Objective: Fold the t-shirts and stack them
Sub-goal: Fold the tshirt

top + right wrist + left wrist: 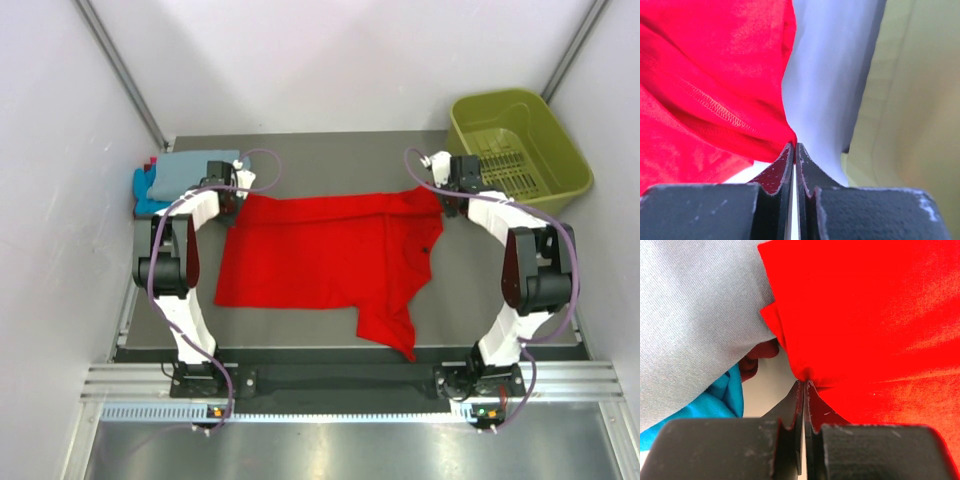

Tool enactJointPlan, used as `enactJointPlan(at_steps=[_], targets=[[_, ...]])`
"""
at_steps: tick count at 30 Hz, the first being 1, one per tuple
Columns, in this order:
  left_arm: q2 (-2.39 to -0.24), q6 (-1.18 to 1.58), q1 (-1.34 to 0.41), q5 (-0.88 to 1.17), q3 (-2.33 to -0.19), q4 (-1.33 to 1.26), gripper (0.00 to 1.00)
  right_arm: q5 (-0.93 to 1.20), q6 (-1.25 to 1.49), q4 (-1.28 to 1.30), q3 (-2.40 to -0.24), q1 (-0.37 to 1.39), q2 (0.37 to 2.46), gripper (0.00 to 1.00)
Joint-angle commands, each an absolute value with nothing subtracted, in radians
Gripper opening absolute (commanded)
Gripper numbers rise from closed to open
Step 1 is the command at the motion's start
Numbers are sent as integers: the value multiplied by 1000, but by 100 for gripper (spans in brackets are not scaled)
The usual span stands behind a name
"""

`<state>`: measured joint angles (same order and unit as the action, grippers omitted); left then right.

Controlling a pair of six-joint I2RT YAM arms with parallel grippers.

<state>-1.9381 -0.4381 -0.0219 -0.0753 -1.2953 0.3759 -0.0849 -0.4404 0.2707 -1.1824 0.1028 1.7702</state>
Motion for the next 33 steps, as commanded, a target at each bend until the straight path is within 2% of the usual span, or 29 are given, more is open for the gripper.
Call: enactJointPlan(at_steps=[1, 18, 33], targets=[[-1919, -425, -8, -87, -1290, 377, 0, -87, -420, 270, -1160, 117, 1695, 0], [-1855, -442, -8, -101, -1239, 385, 0, -97, -422, 278, -1072, 124, 1643, 0], [-1761, -390, -34, -58, -1253, 453, 0, -83, -434, 255, -1062, 127, 1704, 0]])
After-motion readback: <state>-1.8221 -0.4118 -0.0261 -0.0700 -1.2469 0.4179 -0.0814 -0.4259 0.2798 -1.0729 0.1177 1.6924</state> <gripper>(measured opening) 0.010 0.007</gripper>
